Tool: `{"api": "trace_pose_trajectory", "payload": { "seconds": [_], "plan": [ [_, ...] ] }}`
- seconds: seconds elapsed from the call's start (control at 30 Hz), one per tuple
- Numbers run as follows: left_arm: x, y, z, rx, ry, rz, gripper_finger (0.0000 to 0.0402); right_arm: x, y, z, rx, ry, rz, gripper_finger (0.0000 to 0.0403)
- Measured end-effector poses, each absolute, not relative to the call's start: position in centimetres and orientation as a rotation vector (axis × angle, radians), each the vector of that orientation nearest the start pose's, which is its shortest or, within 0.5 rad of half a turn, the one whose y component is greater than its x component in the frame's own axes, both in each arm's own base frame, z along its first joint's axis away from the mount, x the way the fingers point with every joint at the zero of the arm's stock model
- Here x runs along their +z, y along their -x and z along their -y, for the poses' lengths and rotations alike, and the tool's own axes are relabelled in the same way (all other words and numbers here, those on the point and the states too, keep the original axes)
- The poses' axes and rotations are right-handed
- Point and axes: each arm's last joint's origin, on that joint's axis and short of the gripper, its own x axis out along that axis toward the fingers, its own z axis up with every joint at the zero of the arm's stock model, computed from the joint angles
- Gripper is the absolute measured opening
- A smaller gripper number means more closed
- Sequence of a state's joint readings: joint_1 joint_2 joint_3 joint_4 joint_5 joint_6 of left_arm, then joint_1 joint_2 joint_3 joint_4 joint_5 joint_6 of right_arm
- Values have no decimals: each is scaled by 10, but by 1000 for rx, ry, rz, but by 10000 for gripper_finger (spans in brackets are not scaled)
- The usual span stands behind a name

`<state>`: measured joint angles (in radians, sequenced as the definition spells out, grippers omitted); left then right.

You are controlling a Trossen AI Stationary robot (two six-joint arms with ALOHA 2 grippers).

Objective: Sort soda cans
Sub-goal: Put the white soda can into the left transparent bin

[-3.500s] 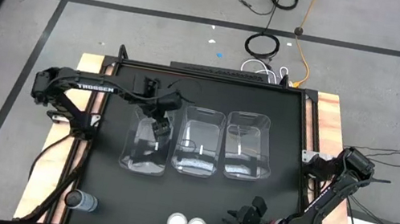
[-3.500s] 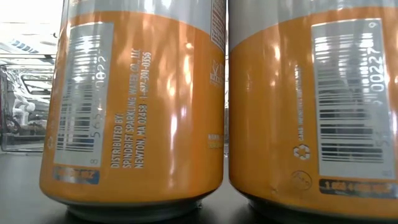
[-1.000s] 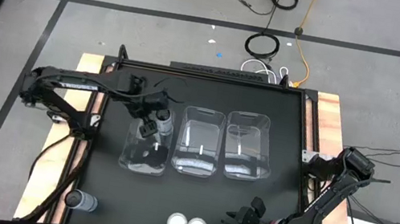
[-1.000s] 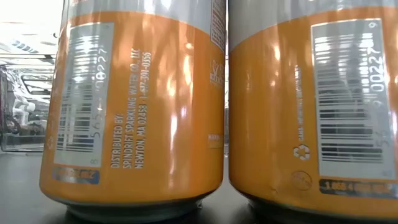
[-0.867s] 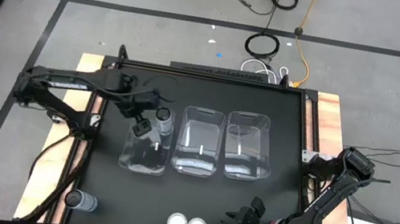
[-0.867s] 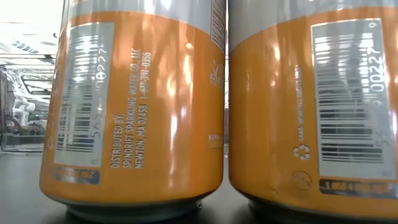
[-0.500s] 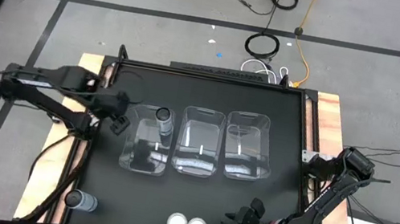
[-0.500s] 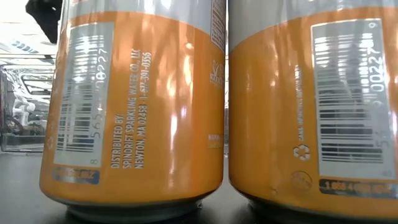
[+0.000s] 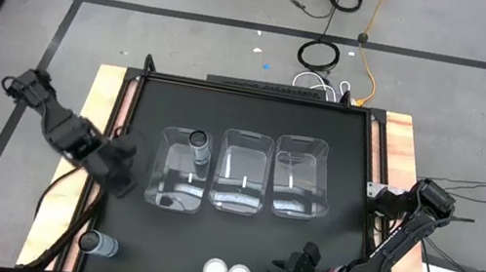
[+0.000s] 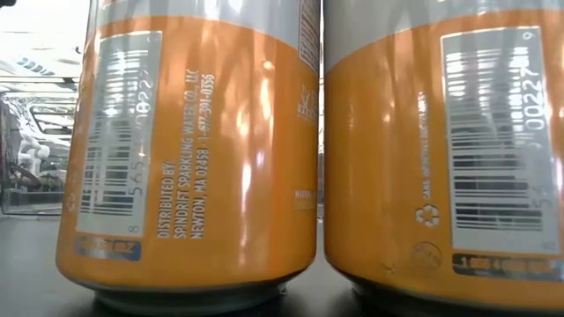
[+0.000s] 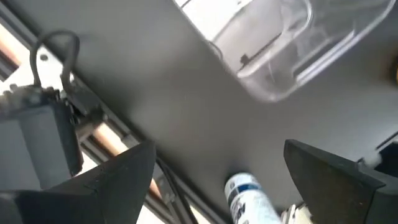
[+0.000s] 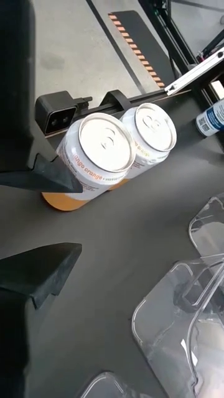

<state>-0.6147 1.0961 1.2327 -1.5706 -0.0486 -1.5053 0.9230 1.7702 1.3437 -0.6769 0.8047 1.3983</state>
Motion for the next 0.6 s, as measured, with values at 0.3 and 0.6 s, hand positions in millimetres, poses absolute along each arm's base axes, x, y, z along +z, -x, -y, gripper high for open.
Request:
{"api": "trace_pose_trajectory", "payload": {
  "seconds": [0.3, 0.6],
  "plan": [
    [320, -107, 134, 648, 671, -1403, 364, 238, -235, -275, -366, -515, -597, 134],
    [300, -94, 185, 606, 639, -1415, 364, 239, -236, -277, -357, -534, -587, 134]
  ]
}}
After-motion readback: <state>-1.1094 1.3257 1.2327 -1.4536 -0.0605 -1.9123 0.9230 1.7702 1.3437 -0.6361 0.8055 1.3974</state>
